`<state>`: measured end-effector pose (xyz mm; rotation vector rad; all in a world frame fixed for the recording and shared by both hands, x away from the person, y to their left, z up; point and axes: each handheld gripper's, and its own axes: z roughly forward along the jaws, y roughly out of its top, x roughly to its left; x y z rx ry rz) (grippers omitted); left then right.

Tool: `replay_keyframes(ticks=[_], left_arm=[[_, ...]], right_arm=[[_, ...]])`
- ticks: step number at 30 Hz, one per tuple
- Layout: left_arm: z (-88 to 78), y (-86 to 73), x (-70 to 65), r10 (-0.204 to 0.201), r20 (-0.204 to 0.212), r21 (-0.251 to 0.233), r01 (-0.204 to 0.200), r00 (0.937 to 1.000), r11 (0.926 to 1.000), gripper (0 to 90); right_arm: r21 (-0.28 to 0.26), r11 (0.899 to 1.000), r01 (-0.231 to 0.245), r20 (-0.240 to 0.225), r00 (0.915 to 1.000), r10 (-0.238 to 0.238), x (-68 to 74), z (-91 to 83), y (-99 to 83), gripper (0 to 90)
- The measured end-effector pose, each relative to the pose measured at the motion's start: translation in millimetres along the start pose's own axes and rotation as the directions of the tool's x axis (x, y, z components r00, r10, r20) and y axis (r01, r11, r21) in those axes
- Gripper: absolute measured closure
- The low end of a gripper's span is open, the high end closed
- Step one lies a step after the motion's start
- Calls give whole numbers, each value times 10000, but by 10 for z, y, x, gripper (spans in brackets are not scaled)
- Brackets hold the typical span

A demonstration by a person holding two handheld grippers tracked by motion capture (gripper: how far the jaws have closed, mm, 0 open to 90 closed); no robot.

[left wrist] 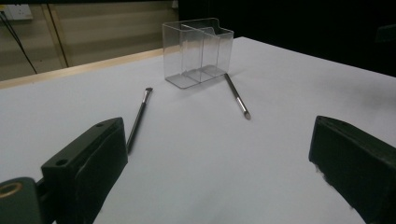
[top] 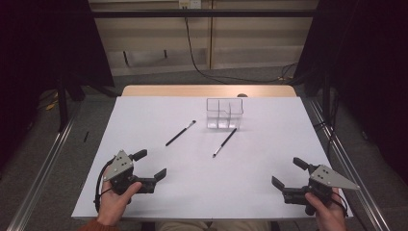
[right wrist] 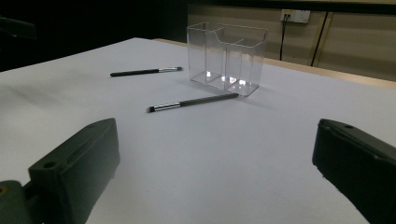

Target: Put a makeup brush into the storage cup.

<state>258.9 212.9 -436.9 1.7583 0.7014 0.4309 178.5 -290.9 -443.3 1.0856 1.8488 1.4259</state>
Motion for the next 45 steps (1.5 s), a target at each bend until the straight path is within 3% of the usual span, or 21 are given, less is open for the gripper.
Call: replay_keyframes(ticks=[15,16,26,45], left_arm=[[173,105,74,-35,62,73,35,10000,10000,28],[207,125,83,-173,80,109,172,9998,9998,28],[374,264,126,78,85,34,-79,9999,10000,36],[690,497,245,152,309,111,-155,9994,9998,34]], right_arm=[[8,10000,31,-91,10000,-31,10,8,1,3],[2,10000,32,-85,10000,-32,9,9,1,3],[-21,10000,-17,-101,9999,17,3,12,0,3],[0,10000,-4,-129,9999,4,4,11,0,3]])
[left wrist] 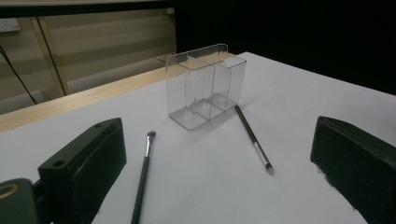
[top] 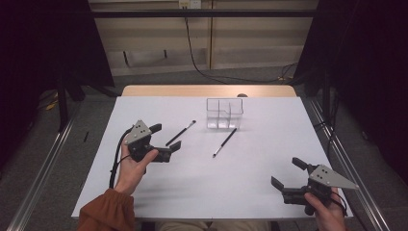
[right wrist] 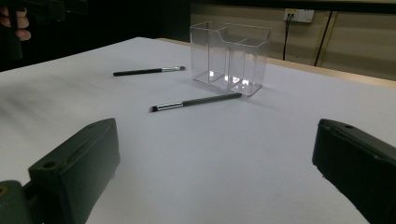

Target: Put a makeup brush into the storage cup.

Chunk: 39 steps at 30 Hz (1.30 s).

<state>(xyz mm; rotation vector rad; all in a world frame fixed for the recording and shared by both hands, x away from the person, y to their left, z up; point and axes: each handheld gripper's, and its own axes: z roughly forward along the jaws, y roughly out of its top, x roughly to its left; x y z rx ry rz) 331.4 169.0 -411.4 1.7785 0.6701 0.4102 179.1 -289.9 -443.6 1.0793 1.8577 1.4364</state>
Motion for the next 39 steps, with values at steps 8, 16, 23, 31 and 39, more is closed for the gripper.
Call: replay_keyframes(ticks=[8,16,23,31,39], left_arm=[[181,68,58,37,115,166,-39,9999,9999,35],[373,153,137,47,-138,12,-46,9999,10000,34],[522,217,211,43,-98,216,-41,9999,9998,34],[634,284,317,153,-219,439,-143,9996,9989,45],[710,307,437,-70,-120,1135,83,9999,9935,43]], right_arm=[[-11,10000,17,-27,10000,-17,2,-1,-1,3],[15,10000,45,-42,10000,-45,3,3,-1,3],[6,10000,39,-52,10000,-39,2,-3,-2,3],[23,10000,59,-84,9999,-59,5,-3,-3,3],[26,10000,34,-86,10000,-34,4,-3,-4,3]])
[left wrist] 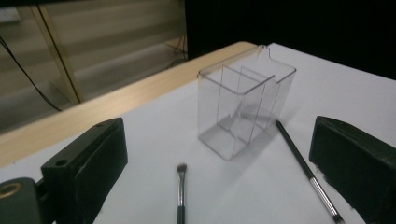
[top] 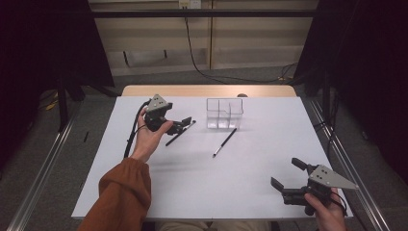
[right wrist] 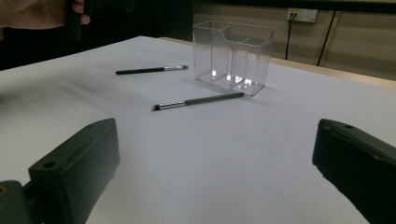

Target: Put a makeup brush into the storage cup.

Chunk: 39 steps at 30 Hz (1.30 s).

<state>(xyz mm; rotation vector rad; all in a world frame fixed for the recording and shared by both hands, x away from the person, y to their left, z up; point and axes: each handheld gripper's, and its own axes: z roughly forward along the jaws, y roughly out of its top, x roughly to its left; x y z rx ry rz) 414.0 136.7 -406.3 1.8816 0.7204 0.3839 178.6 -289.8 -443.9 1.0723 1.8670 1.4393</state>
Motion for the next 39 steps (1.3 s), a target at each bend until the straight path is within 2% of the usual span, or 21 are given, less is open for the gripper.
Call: replay_keyframes(ticks=[5,6,10,12,13,16,17,18,20,21,22,24,25,27,28,31,32,35,36,38,39], left_arm=[[25,-15,35,106,79,643,-111,9999,9979,40],[44,-8,52,176,124,1155,-189,9998,9931,31],[63,11,84,349,27,1536,-349,9994,9875,30],[73,36,114,342,-95,2089,-315,9994,9774,31],[73,36,114,342,-95,2089,-315,9994,9774,33],[99,54,131,417,-146,2759,-361,9990,9605,43],[126,77,156,521,-178,3194,-437,9985,9466,48],[140,91,169,555,-215,3386,-449,9982,9398,57],[155,101,181,560,-215,3497,-450,9982,9358,69],[184,121,201,448,-208,3830,-335,9988,9232,68],[184,121,201,448,-208,3830,-335,9988,9232,69],[218,130,213,386,-62,4207,-325,9992,9066,75],[250,135,223,403,-15,4558,-352,9992,8894,77],[266,133,227,391,-56,4660,-319,9992,8842,91],[298,123,240,312,81,5071,-310,9995,8613,92],[343,74,230,203,252,5760,-311,9995,8169,102],[343,74,230,203,252,5760,-311,9995,8169,112],[375,28,239,128,280,6211,-274,9995,7832,129],[391,8,251,83,232,6463,-213,9997,7628,137],[405,-10,256,142,301,6613,-306,9994,7495,134],[405,-10,256,142,301,6613,-306,9994,7495,134]], right_arm=[[32,10000,19,-31,10000,-19,1,5,-1,3],[46,10000,28,-43,10000,-28,3,7,0,3],[44,10000,41,-51,10000,-41,5,9,0,3],[75,10000,55,-37,10000,-54,3,9,-2,3],[86,10000,40,-39,10000,-40,4,10,-3,3],[76,10000,46,-51,10000,-45,6,12,-2,3],[87,10000,41,-71,10000,-41,5,14,-3,3],[86,10000,42,-62,10000,-41,5,13,-3,3],[81,10000,40,-61,10000,-40,6,12,-3,3],[92,9999,40,-70,10000,-39,8,11,-3,3],[92,9999,40,-70,10000,-39,8,11,-3,3],[100,9999,30,-72,10000,-29,6,11,-4,3],[99,9999,26,-73,10000,-25,5,11,-5,3],[97,9999,34,-89,10000,-33,6,12,-5,3],[96,9999,41,-93,9999,-40,9,11,-4,3],[98,9999,38,-104,9999,-37,10,9,-5,3],[97,9999,34,-106,9999,-33,9,9,-5,3],[110,9999,48,-120,9999,-46,10,12,-5,3],[107,9999,50,-125,9999,-48,13,11,-4,3],[107,9999,59,-138,9999,-58,13,12,-5,3],[107,9999,59,-138,9999,-58,13,12,-5,3]])
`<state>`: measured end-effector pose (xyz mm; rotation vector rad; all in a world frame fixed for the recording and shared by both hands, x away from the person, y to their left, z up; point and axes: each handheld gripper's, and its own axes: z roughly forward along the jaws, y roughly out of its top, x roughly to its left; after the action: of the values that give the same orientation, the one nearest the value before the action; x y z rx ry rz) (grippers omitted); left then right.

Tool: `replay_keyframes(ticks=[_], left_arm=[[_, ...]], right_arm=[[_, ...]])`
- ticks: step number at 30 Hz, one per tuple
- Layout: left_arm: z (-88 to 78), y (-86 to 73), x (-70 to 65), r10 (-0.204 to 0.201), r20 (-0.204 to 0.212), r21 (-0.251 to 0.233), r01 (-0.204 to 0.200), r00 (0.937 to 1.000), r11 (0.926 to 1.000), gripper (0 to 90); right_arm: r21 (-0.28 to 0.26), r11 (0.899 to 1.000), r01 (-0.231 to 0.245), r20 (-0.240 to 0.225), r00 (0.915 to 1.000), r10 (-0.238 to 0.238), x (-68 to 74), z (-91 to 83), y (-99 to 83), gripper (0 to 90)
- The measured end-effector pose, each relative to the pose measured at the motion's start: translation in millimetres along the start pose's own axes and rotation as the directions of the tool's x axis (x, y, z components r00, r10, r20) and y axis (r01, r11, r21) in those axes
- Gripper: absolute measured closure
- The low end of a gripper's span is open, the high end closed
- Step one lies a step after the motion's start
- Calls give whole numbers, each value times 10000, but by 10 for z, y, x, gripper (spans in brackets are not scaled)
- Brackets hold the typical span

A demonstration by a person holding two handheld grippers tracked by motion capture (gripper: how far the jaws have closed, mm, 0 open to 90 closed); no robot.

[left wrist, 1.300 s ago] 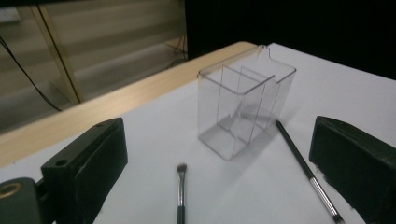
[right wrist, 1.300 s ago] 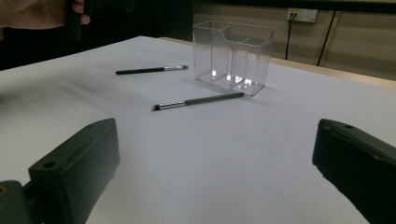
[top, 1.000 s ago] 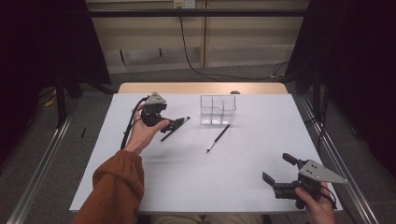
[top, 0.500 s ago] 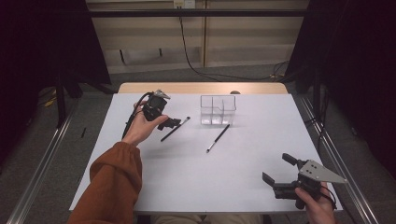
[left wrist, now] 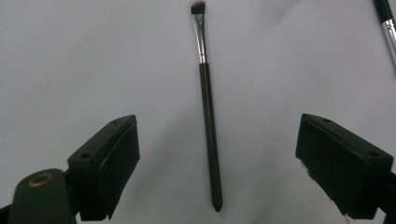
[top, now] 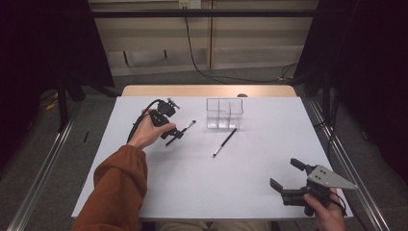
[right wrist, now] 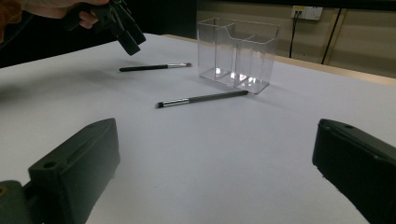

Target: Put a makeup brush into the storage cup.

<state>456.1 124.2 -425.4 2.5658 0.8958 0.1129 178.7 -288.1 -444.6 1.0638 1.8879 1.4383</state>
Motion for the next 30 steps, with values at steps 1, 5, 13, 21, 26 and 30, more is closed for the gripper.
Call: replay_keyframes(ticks=[1,5,13,21,26,30], left_arm=[[19,-2,-4,203,-71,341,-201,9998,9992,134],[72,-10,9,322,204,881,-339,9993,9955,129],[158,-4,6,491,280,1773,-533,9984,9827,175],[234,23,-4,245,502,2567,-366,9984,9658,403],[266,33,-22,357,354,2688,-439,9987,9622,504],[290,67,-78,668,-64,3056,-617,9977,9501,526]], right_arm=[[33,10000,-20,34,10000,20,-3,6,-1,5],[85,10000,-14,55,10000,14,1,13,-2,5],[129,9999,-6,36,10000,6,2,15,-4,4],[165,9999,-23,45,10000,23,2,20,-5,4],[164,9999,-38,37,10000,37,2,18,-6,4],[176,9998,-31,11,10000,30,5,21,-8,4]])
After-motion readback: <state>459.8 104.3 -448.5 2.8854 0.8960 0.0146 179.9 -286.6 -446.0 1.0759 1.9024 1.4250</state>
